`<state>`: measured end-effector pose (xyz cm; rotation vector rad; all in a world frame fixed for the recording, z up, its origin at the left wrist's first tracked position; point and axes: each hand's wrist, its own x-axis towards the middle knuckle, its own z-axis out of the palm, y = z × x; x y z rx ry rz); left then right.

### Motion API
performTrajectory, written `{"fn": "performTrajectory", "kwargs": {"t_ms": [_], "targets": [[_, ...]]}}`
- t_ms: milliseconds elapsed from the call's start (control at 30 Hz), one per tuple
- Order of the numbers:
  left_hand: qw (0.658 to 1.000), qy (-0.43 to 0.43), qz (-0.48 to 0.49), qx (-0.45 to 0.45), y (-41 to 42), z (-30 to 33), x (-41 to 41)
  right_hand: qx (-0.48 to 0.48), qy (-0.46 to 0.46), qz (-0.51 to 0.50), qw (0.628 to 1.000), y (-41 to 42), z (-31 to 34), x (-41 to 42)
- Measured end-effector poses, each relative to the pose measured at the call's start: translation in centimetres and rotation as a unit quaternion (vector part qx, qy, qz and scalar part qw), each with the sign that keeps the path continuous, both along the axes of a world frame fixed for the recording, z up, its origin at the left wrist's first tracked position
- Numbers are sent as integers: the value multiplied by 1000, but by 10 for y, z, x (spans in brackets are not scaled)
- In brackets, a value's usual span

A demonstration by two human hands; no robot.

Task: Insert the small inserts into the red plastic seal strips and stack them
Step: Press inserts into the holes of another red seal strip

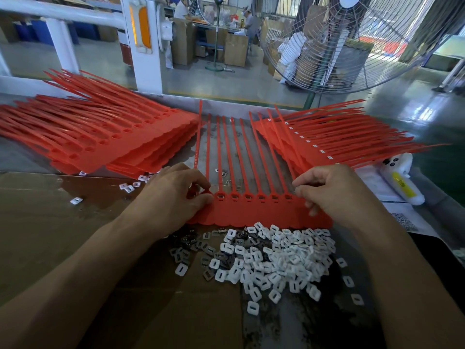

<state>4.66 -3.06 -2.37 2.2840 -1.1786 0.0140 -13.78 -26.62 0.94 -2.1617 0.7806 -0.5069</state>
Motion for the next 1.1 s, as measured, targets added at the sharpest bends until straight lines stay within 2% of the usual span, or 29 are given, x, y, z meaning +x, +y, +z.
{"fn": "performTrajectory", "kwargs": {"t_ms": [467,867,1100], "targets": [[1000,2,-3,-22,-1,-2,1,-30,63,-28,997,-11,-6,-3],[1000,7,-3,-17,0,0,0,-47,75,-42,995,-10,-11,1],[1000,9,-2,-13,0,0,0,-56,50,-78,994,-14,-10,0]]}}
